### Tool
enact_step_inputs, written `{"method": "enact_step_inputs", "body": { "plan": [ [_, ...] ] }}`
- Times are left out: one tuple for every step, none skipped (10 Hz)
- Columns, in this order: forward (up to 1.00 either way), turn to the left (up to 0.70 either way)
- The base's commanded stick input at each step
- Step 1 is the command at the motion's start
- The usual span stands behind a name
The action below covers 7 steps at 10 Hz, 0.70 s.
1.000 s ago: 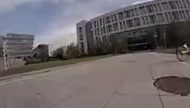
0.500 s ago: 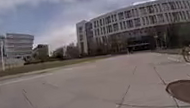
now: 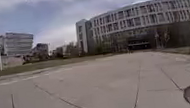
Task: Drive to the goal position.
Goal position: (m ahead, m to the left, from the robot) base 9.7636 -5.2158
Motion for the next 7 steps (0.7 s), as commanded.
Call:
{"method": "enact_step_inputs", "body": {
  "plan": [
    [0.7, 0.0],
    [0.7, 0.0],
    [0.7, 0.0],
    [0.7, 0.0],
    [0.7, 0.0],
    [0.7, 0.0],
    [0.7, 0.0]
  ]
}}
